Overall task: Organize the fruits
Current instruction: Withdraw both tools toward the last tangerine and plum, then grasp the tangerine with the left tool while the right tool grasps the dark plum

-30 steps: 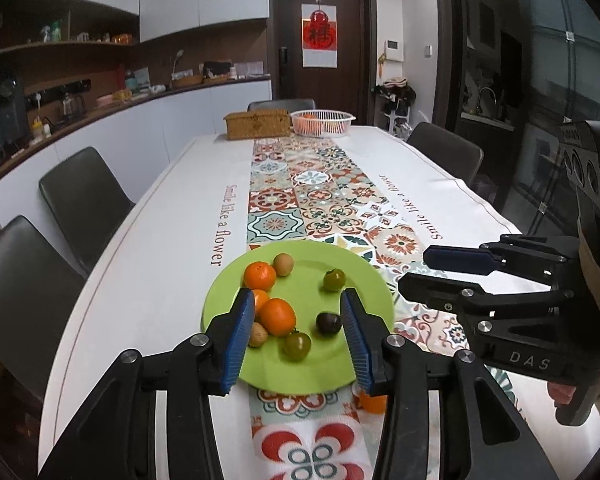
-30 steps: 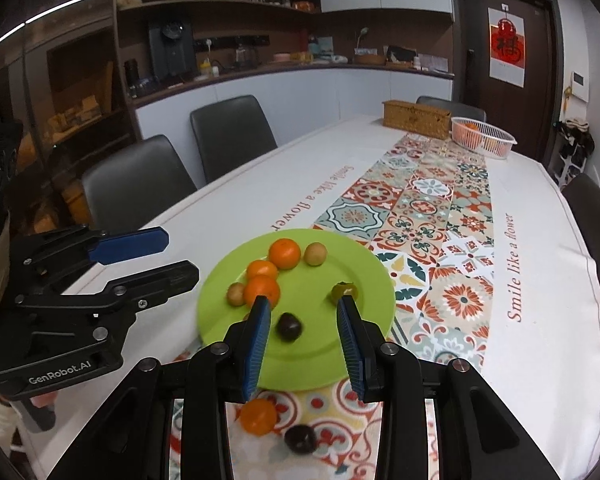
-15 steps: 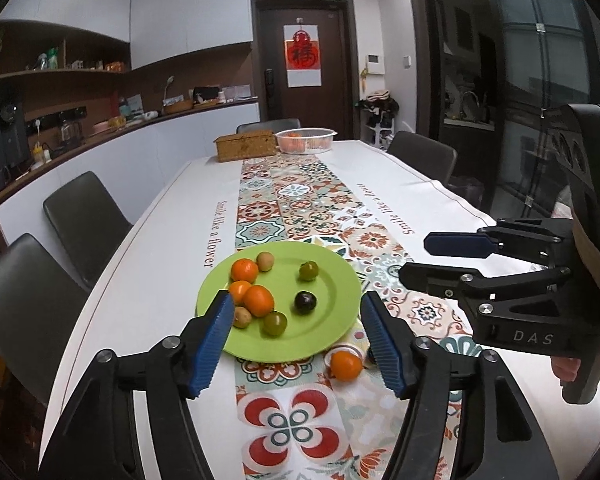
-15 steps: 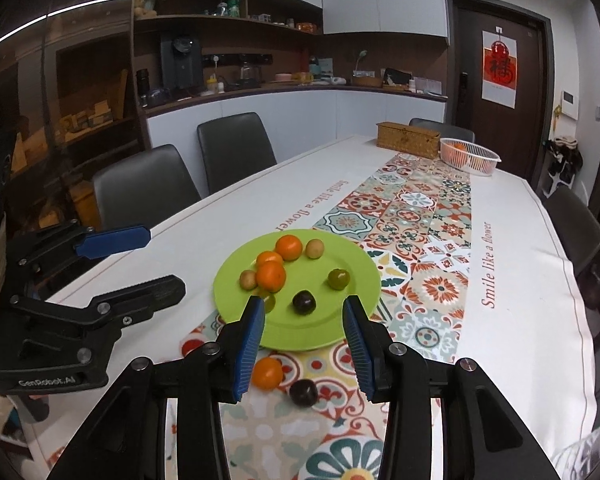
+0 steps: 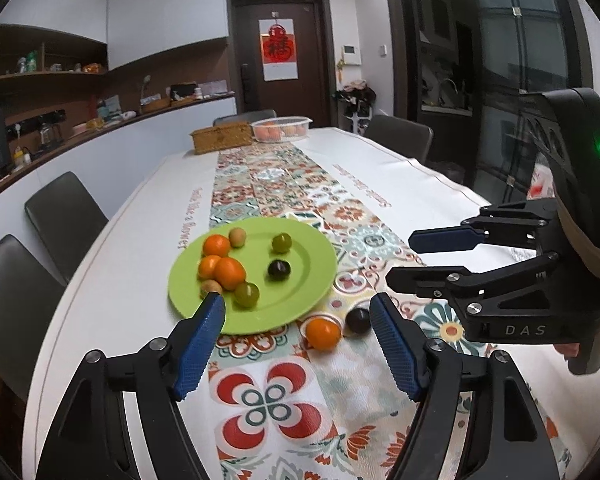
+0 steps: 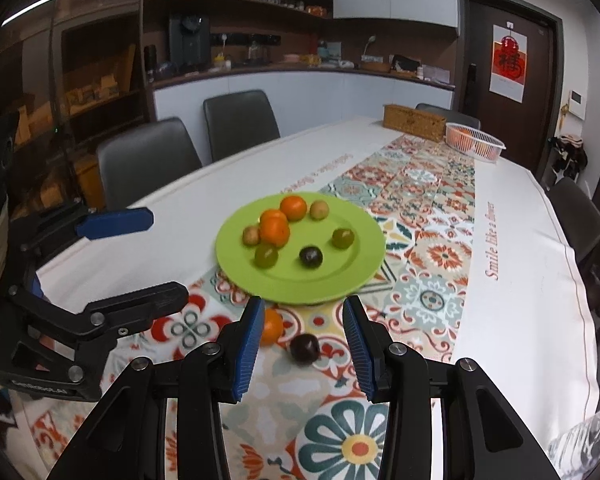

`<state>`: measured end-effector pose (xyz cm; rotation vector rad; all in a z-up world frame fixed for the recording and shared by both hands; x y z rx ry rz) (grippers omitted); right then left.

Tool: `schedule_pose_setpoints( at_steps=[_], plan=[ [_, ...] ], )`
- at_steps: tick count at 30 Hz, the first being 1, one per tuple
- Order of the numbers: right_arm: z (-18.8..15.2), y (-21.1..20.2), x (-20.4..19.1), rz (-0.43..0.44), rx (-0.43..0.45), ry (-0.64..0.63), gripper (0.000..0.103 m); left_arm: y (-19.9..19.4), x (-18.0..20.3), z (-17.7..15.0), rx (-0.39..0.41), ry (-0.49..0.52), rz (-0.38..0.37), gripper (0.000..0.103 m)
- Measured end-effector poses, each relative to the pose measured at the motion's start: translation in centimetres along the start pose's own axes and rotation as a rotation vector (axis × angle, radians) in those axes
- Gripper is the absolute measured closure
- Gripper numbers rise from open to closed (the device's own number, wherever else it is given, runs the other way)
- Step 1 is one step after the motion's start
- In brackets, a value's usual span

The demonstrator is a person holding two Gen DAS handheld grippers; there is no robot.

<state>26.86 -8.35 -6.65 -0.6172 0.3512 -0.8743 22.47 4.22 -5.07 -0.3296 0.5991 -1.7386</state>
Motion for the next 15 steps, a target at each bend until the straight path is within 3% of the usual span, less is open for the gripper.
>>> schedule_pose_setpoints(
  at_steps=[11,15],
  plan=[
    [-2.7,2.3,-0.3,0.033,-0.115,-0.092,0.061,2.5,1.9,-2.1,-0.068,0.118,-0.1,0.029],
    [-3.1,3.5,-0.4,0.055,-0.149,-0.114,0.061,3.8,2.0,-2.4,-0.095,0.152,-0.12,0.035]
  ],
)
Point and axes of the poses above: each gripper's, at about its wrist camera, not at the fingertips, and y roughly the way its jaws point, x to its right, z to its top, the point moved 6 cm from there along y, roughly the way its jaws point, and after that the axes turned 3 degrees about z, right-handed, at the moved point
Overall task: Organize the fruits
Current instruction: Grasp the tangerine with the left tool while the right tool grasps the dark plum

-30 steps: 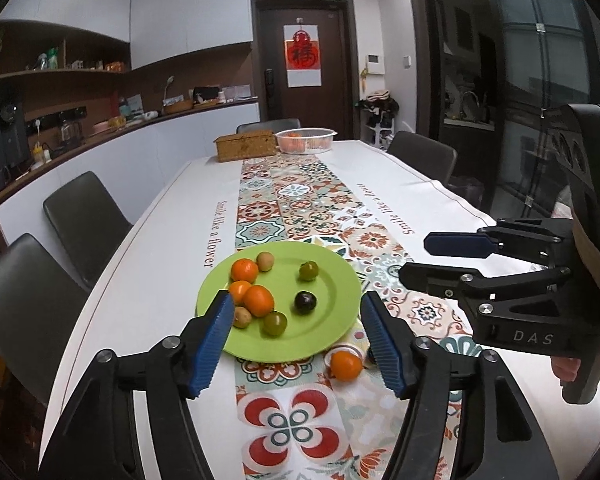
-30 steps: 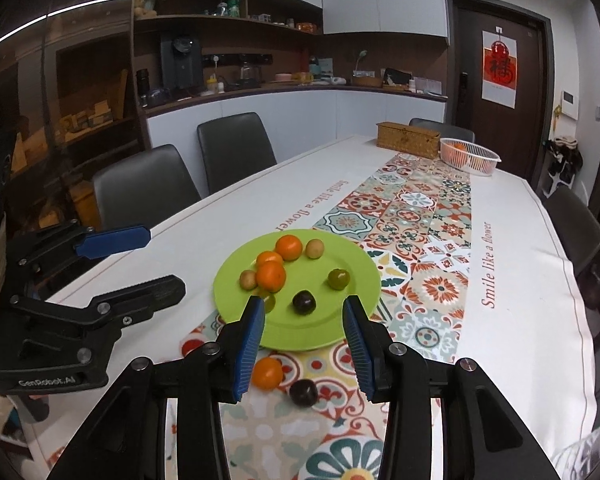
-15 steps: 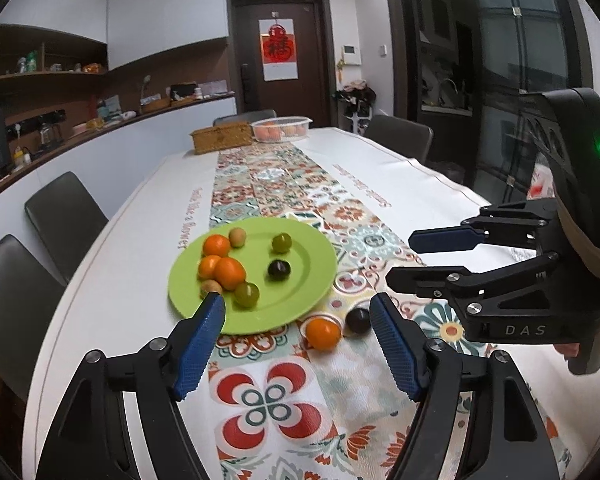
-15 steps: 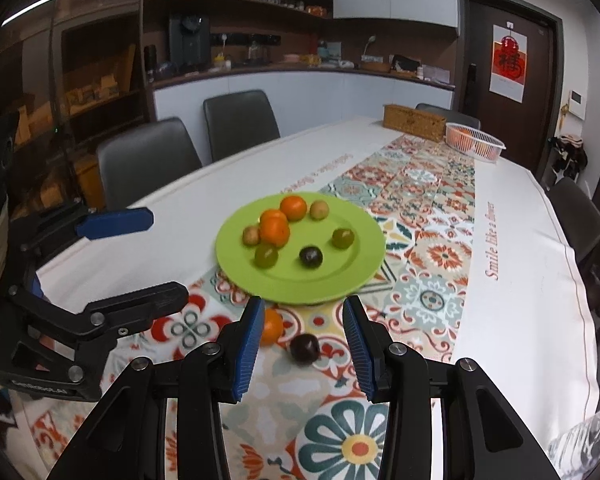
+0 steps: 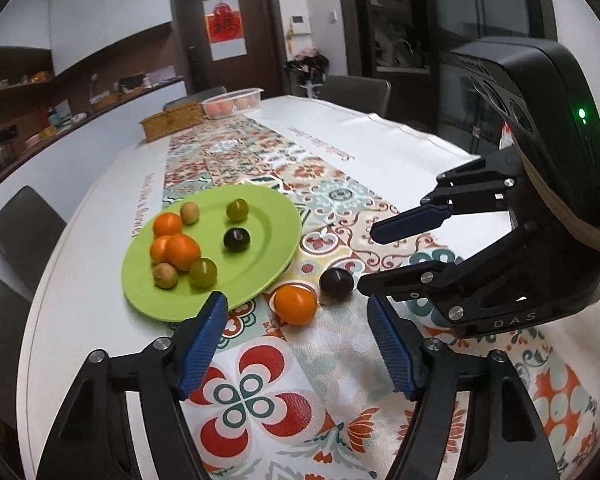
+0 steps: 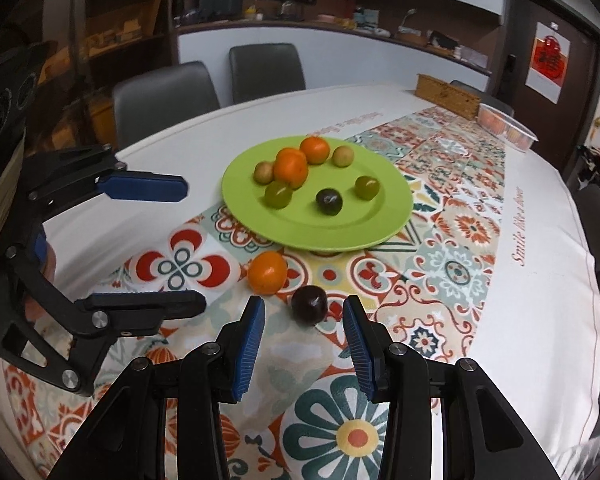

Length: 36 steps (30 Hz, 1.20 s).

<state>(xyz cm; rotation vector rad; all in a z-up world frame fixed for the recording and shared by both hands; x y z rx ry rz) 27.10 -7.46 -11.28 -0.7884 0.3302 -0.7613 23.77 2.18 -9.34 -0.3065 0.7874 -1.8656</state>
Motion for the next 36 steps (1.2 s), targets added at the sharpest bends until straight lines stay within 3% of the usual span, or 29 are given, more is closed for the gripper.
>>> schedule_pose_setpoints(
  at_steps=[14,24,36],
  plan=[
    [-0.6,3.9,1.2,0.05,-0.085,0.028,0.062,5.1,-0.7,-1.1,-0.111,-0.019,-0.102,0.058],
    [-0.9,5.1,1.3,0.069,-0.096,0.026,0.064,6.7,-0.6,-1.3,-0.139,-0.019,-0.12,0.066],
    [-0.8,5.6,1.2,0.096,-0.096,0.039,0.076,6.9,-0.8,-1.1,-0.148,-0.061,-0.135,0.069]
  ],
)
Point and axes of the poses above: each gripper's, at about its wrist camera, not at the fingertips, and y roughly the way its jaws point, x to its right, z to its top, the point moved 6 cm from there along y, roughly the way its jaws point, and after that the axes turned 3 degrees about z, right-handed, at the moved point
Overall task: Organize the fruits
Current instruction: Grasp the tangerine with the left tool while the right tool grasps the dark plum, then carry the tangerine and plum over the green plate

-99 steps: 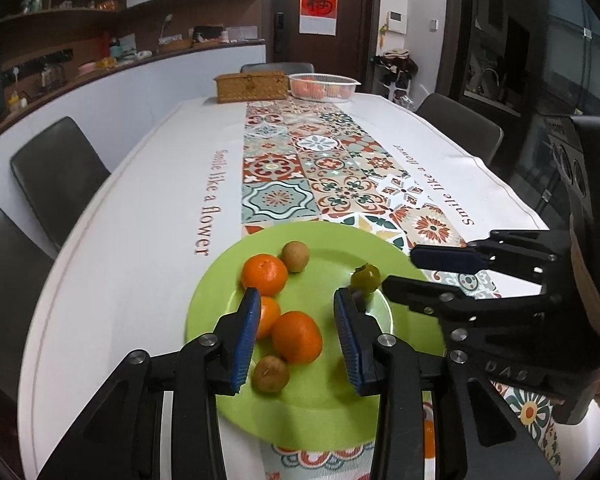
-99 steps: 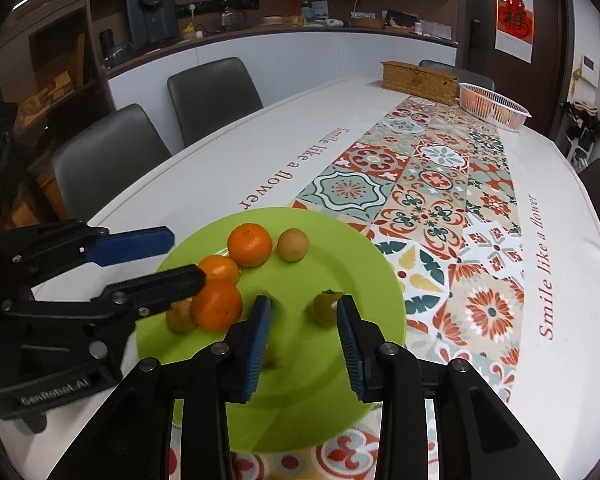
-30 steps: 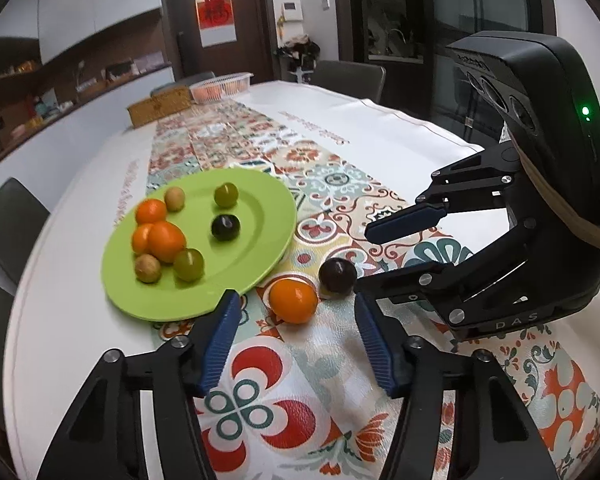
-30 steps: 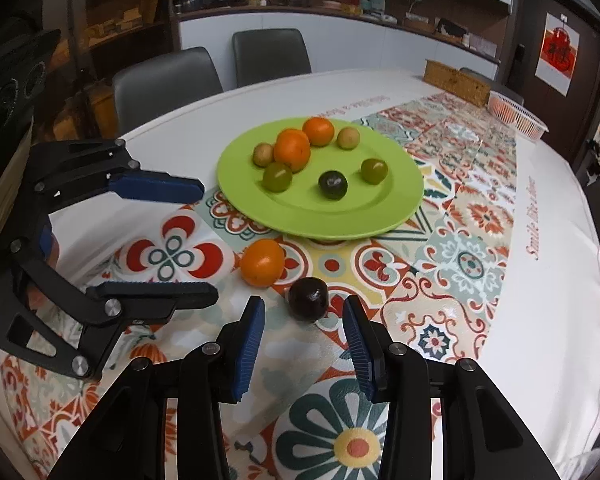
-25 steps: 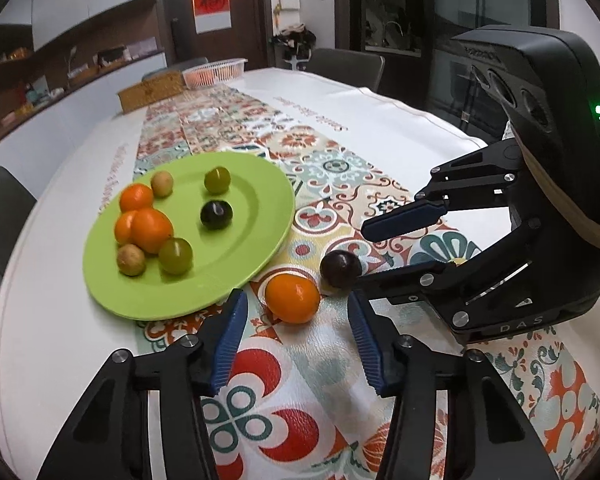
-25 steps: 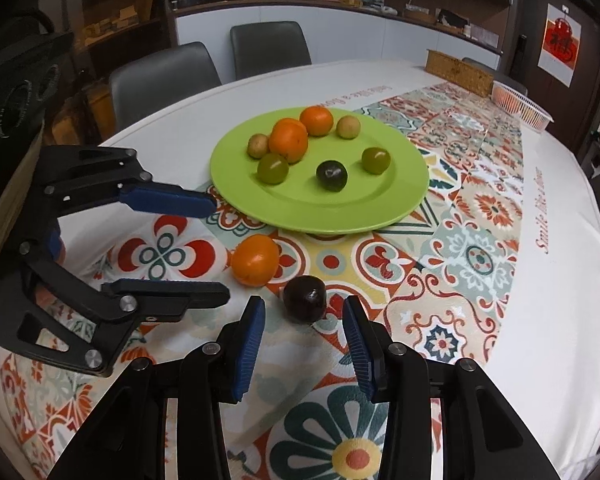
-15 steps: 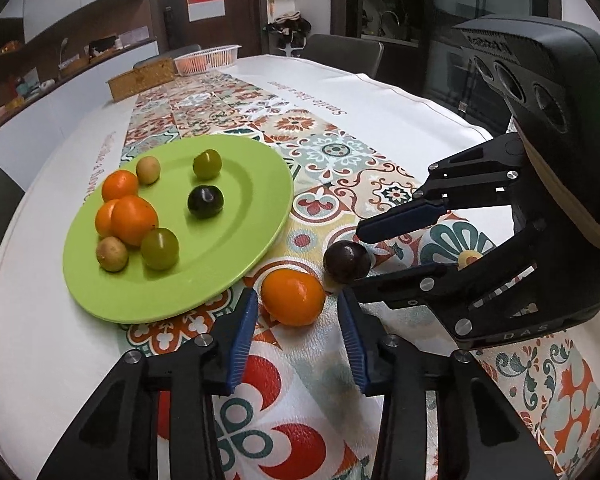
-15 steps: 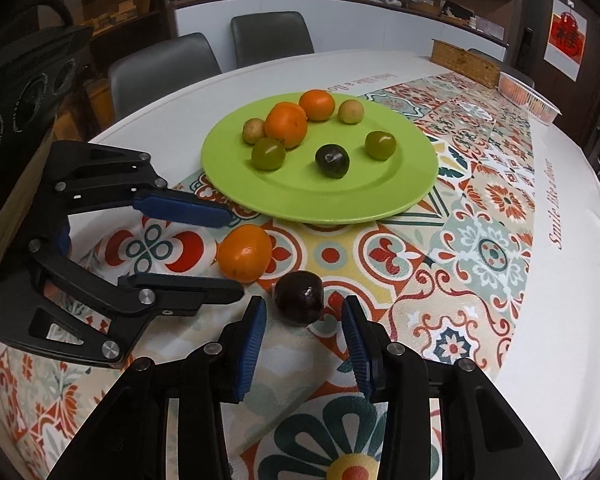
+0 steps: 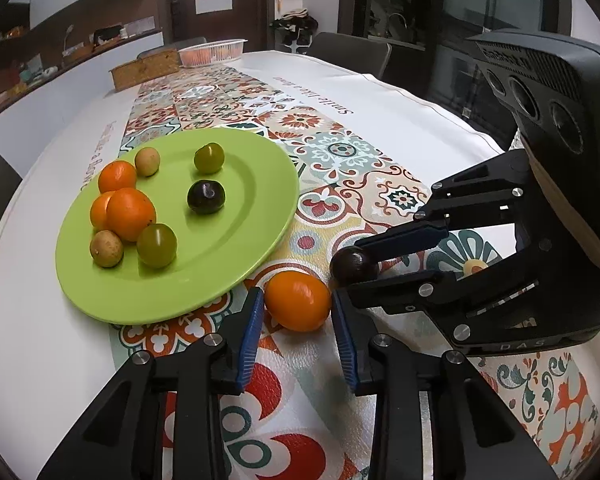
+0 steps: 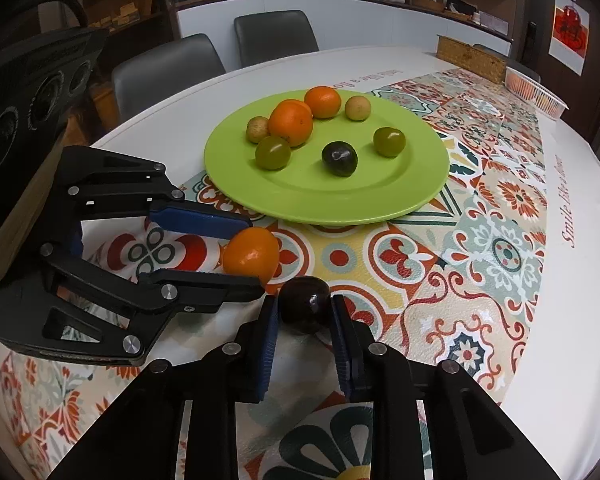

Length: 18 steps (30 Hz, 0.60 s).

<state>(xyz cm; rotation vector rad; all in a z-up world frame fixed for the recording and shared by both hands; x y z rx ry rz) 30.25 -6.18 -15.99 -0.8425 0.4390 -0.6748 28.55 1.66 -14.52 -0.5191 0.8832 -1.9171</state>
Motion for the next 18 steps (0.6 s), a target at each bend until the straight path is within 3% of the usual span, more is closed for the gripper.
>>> schedule_pose_setpoints(
  at_steps=[18],
  plan=[
    [-0.1,-3.5,-0.1,-0.02,0.093,0.101,0.076,-3.4,0.2,0.1,0.056,-0.096,0.079,0.069]
  ],
)
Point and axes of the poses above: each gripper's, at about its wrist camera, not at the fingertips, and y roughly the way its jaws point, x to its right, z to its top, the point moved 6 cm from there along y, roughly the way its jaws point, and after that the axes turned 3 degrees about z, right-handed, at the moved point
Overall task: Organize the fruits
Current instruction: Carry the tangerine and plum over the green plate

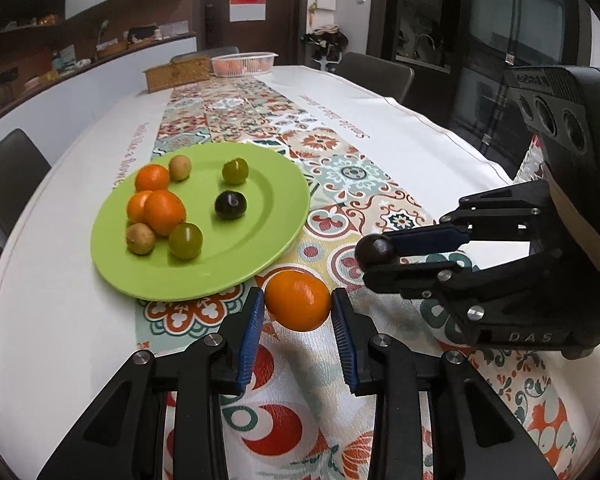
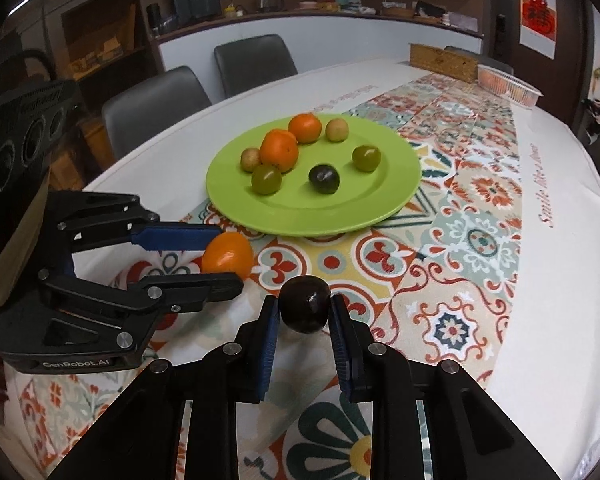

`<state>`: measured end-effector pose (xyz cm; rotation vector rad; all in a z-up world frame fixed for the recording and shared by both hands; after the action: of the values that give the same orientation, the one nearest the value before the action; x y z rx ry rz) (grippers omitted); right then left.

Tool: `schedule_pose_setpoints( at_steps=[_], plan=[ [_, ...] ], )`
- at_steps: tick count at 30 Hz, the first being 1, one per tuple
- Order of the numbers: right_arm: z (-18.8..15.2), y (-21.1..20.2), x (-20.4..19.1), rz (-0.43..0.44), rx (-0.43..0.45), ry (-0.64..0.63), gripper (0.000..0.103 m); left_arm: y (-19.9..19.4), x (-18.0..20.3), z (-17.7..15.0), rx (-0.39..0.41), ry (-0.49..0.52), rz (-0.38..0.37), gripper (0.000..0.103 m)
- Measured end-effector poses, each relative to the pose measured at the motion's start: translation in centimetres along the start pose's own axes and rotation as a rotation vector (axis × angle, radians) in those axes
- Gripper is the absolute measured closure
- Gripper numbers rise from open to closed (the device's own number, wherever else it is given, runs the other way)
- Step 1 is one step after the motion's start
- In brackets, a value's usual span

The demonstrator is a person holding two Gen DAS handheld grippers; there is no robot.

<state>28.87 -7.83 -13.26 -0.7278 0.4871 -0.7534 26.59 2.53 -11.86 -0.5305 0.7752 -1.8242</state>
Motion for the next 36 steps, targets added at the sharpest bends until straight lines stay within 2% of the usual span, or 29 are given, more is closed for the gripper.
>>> schedule_pose_setpoints(
  at_steps=[12,21,28,36],
  plan=[
    [1.8,-3.7,-0.9,-0.023,0.109,0.035,0.076,-4.1,-0.1,1.4,0.077,-0.049,0.052,0.069],
    [4.4,-5.6,-1.3,-0.031,0.186,0.047,0.076,-6.2,-0.7,3.8,0.15,-0.066,0.08,0.069],
    [6.5,-6.0,-1.3,-0.046,0.226,0.043,0.076,-7.1,-2.0,5.7,0.195,-0.092,0.115,0.069],
    [8.8,-5.2,-0.8,-0.051,0.241,0.052,0.076,-6.4,-3.9,7.7,0.205,-0.125,0.127,0.069]
  ],
)
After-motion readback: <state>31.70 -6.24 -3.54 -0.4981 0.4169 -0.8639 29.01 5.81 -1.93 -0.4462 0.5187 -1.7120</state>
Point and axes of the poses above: each gripper's, at about its wrist camera, not at the fingertips, and y roughly the way its jaws point, x to its right, z to its top, the point moved 6 cm from there along y, roughly the way its jaws point, and after that the axes turned 3 degrees about z, right-handed, at the moved point
